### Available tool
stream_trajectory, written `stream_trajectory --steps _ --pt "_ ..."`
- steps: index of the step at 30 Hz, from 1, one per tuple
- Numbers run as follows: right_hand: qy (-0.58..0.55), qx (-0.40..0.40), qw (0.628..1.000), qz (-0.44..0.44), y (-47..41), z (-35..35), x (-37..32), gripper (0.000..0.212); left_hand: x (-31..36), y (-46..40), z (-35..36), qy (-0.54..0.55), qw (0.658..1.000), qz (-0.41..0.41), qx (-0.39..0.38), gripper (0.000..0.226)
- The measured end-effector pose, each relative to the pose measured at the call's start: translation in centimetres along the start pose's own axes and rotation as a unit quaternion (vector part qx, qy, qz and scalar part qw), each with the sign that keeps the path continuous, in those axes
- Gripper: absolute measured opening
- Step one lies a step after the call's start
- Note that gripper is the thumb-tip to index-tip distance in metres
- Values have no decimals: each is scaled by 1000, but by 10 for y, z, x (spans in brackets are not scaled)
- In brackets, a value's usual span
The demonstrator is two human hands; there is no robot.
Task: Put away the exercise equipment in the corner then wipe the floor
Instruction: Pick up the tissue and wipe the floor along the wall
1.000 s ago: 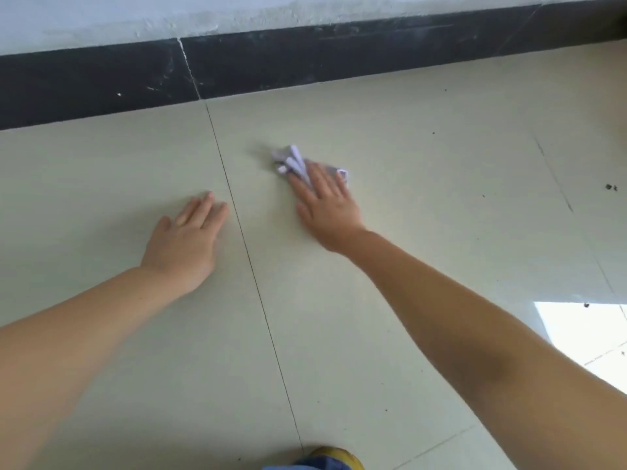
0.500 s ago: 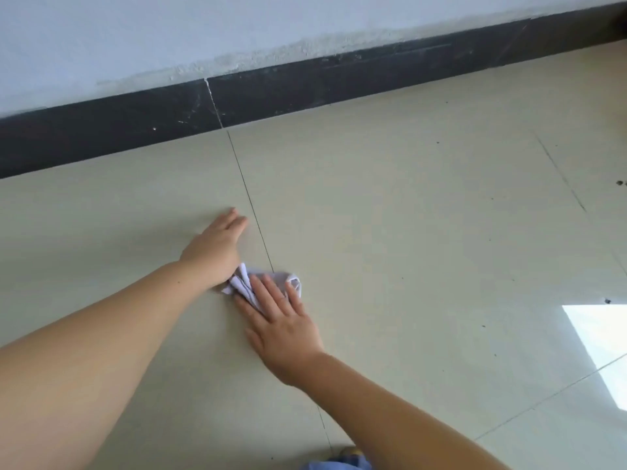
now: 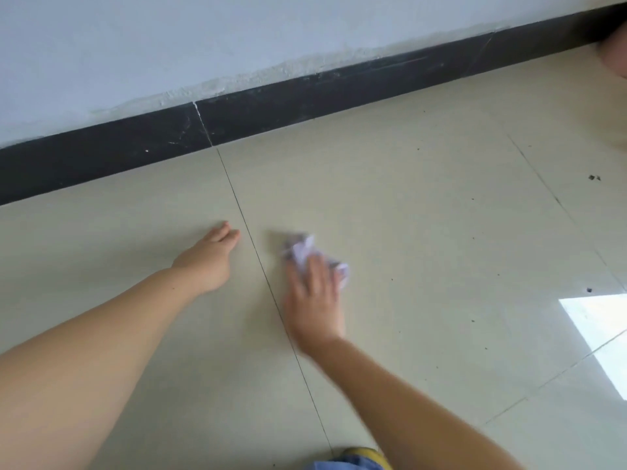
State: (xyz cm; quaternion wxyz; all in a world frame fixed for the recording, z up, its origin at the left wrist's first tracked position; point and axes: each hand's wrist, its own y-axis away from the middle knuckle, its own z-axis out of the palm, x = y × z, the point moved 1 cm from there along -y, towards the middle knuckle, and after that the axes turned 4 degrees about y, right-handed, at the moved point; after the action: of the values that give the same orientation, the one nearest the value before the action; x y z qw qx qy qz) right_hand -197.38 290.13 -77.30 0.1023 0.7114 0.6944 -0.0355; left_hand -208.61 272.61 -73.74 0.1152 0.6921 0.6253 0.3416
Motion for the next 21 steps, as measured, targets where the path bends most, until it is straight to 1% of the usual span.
stream_trajectory --steps 2,3,4,5,6,7,8,10,11,12,13,14,15,16,17,19,20,21 --pt "27 -52 988 -146 38 9 -43 53 1 -1 -3 7 1000 10 -5 79" --pt "44 -83 974 -205 50 10 -49 53 1 -1 -4 10 1000 10 -7 79" --pt "53 -99 961 -253 52 8 -44 52 1 -1 -4 10 1000 10 -7 79" --pt "58 -90 952 -285 47 6 -30 51 0 -1 -4 8 1000 10 -8 79" --pt "60 -72 951 -293 36 4 -8 50 -1 0 -4 5 1000 11 -9 80" --pt "62 -54 959 -272 23 2 21 52 -2 0 -4 1 1000 10 -10 81" --pt "66 -47 973 -218 8 -3 54 56 -2 1 -4 -1 1000 7 -10 82" --pt "91 -12 993 -71 -26 -20 127 60 -1 3 -4 -4 1000 0 -9 84" --pt "88 -5 996 9 -39 -32 160 60 -1 3 -4 -6 1000 -1 -9 85" --pt "72 -18 993 94 -49 -46 186 58 -1 4 -5 -11 1000 -1 -10 85" --pt "40 -47 981 181 -56 -57 202 56 0 3 -5 -16 1000 -1 -12 84" --pt "9 -77 965 249 -61 -63 206 55 0 2 -5 -19 1000 1 -14 84" --pt "2 -79 957 280 -63 -62 197 55 -1 1 -5 -20 1000 2 -16 84" --pt "2 -71 959 275 -61 -55 177 56 -1 0 -5 -20 1000 1 -18 84" --pt "12 -51 971 235 -54 -46 150 58 -3 -1 -5 -21 1000 2 -19 84" --pt "26 -6 996 91 -23 -20 82 62 -5 -2 -3 -23 1000 4 -19 84" --pt "21 0 1000 2 3 -9 46 61 -6 -2 -2 -24 1000 6 -19 83" --pt "19 -17 996 -84 31 1 12 59 -6 -2 -1 -24 999 8 -20 83"
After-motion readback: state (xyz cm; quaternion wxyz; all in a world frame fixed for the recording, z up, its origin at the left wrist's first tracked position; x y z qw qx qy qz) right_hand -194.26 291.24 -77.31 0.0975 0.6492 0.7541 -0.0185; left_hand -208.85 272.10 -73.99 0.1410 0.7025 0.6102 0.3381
